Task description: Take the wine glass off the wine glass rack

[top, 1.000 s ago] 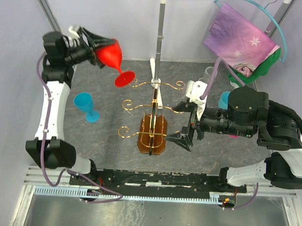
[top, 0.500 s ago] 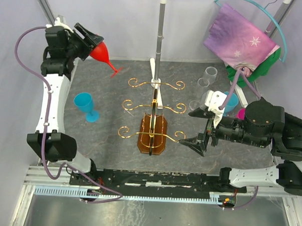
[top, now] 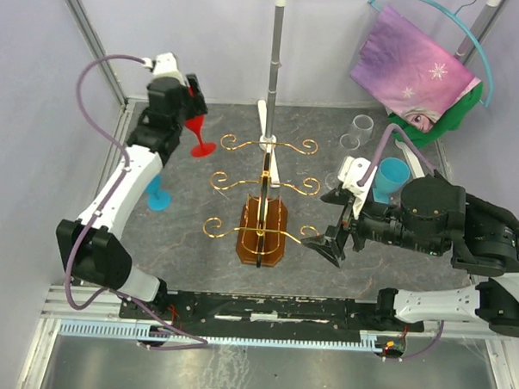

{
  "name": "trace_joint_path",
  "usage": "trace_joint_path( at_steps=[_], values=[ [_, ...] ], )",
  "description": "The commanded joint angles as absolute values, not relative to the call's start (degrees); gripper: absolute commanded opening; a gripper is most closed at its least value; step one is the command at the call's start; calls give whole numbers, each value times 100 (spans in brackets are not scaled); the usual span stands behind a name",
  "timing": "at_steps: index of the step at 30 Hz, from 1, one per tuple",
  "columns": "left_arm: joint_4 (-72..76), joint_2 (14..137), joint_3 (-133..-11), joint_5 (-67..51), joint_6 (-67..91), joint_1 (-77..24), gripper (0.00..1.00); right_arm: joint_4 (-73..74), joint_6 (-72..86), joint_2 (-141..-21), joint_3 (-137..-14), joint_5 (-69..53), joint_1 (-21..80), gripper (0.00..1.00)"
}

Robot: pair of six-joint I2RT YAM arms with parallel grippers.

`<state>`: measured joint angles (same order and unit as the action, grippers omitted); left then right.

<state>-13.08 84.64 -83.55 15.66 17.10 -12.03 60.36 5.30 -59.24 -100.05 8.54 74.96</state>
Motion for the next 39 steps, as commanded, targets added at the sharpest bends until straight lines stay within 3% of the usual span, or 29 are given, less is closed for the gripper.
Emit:
trace_joint_path(
  at_steps=[1, 9, 25, 35, 39],
  values=[
    [40, 8381, -7537, 2857, 984, -1537, 53, 6002, 547, -6035, -10128, 1101, 7499, 100],
    [2063, 8476, -6140, 4036, 518, -1767, 56, 6304, 807, -6255, -10316, 1108, 7496, 100],
    [4791, 10404, -5728, 5017, 98, -1847, 67, 7171, 975, -6919, -10881, 972, 7497, 100],
    [5793, 11244, -6181, 5154, -224, -1847, 86, 7381, 905, -7052, -10884, 1040, 7480, 100],
    [5970, 11441, -6277, 5259, -259, -1848, 99, 7326, 958, -7029, -10862, 1118, 7447, 100]
  ],
)
